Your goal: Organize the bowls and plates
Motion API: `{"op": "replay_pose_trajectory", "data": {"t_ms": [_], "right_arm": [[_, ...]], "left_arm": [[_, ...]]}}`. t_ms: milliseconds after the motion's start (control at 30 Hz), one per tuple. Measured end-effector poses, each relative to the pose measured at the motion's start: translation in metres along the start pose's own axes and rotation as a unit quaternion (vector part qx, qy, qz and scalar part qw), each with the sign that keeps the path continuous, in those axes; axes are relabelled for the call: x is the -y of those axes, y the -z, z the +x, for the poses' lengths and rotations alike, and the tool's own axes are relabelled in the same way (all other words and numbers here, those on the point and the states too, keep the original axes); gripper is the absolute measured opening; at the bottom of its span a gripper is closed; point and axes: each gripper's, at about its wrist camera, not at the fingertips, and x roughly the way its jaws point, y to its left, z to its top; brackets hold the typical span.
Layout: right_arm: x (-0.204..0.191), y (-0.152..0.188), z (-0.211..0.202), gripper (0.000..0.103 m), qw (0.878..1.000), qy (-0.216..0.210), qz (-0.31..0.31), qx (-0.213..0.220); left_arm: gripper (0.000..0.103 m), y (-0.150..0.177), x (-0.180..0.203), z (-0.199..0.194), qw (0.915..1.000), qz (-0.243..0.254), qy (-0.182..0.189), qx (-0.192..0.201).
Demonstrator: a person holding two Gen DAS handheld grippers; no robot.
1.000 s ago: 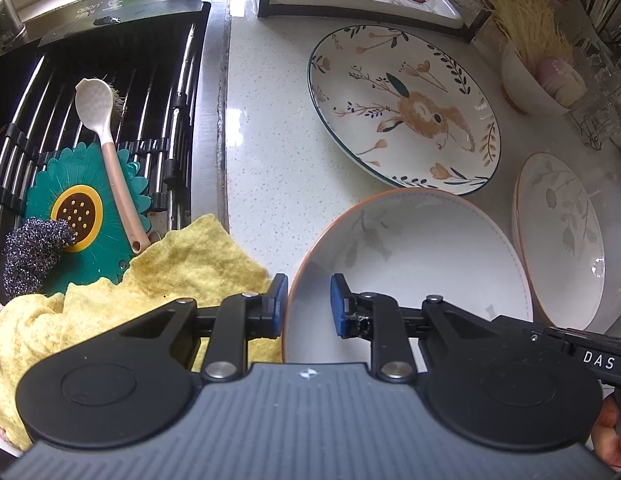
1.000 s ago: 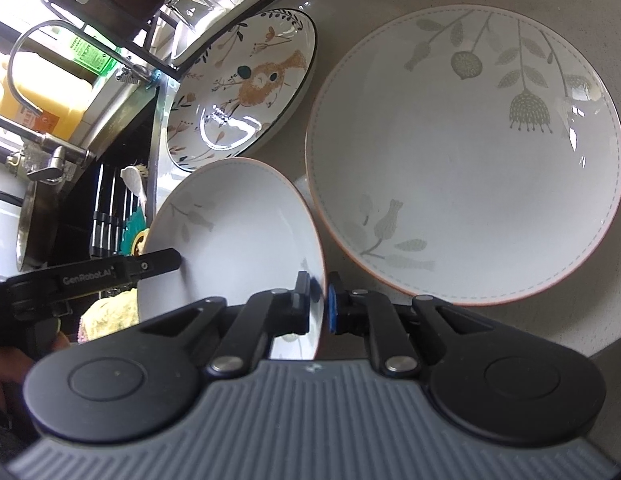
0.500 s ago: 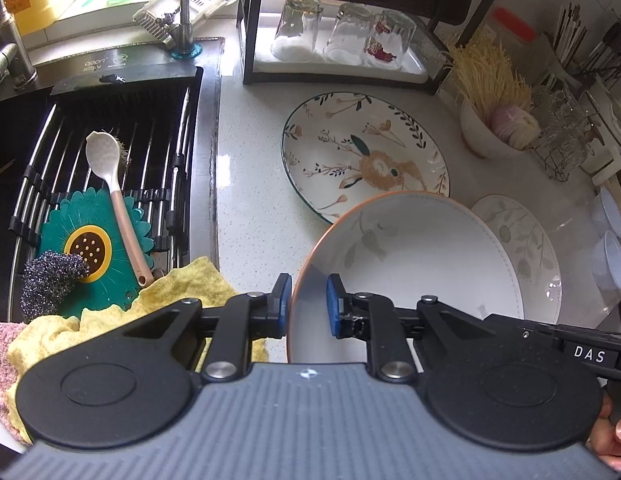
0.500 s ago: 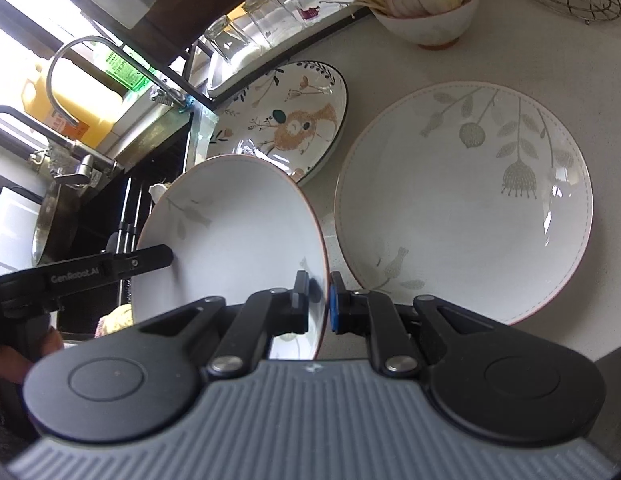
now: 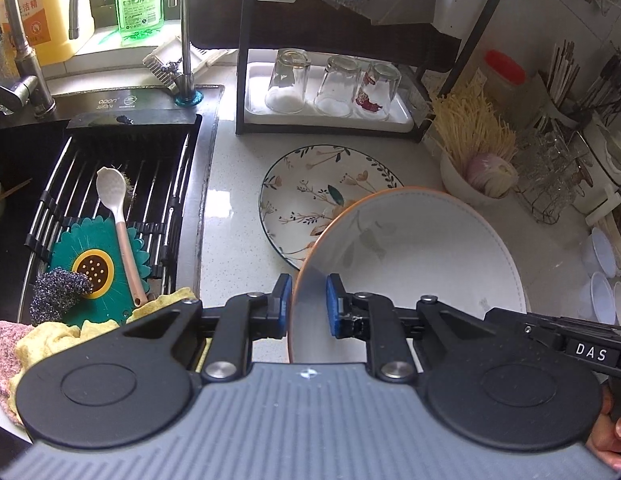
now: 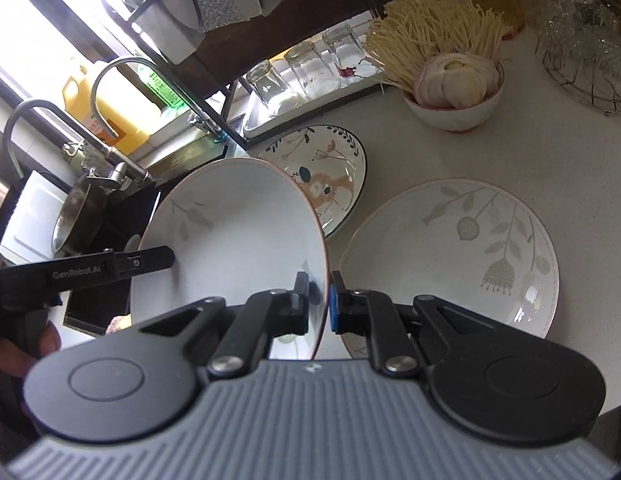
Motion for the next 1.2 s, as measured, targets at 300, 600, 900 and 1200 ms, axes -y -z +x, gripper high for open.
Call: {"op": "replay_pose_trajectory", "data": {"t_ms": [300, 600, 900, 1200], "right_arm": [[0.031, -0.016, -0.019, 0.013, 1.0, 0.004, 0.006, 0.005], [0.064, -0.021, -0.036, 0.015, 0.999, 0.033, 0.013, 0.02], [0.101, -0.015, -0.03, 0.015, 0.998, 0.051, 0.037, 0.011], [0.112, -0.008, 0.001, 0.016, 0.997, 0.068, 0.015, -0.025]], "left_arm": [[0.019, -0.005, 0.039, 0.008, 0.9998, 0.007, 0.018, 0.001], [0.017, -0.005, 0.082, 0.02, 0.9991, 0.021, 0.037, 0.007], [0.017, 0.014, 0.104, 0.052, 0.9989, 0.024, 0.041, -0.003], [0.017, 0.032, 0.095, 0.091, 0.9982, 0.005, 0.032, -0.05]]}}
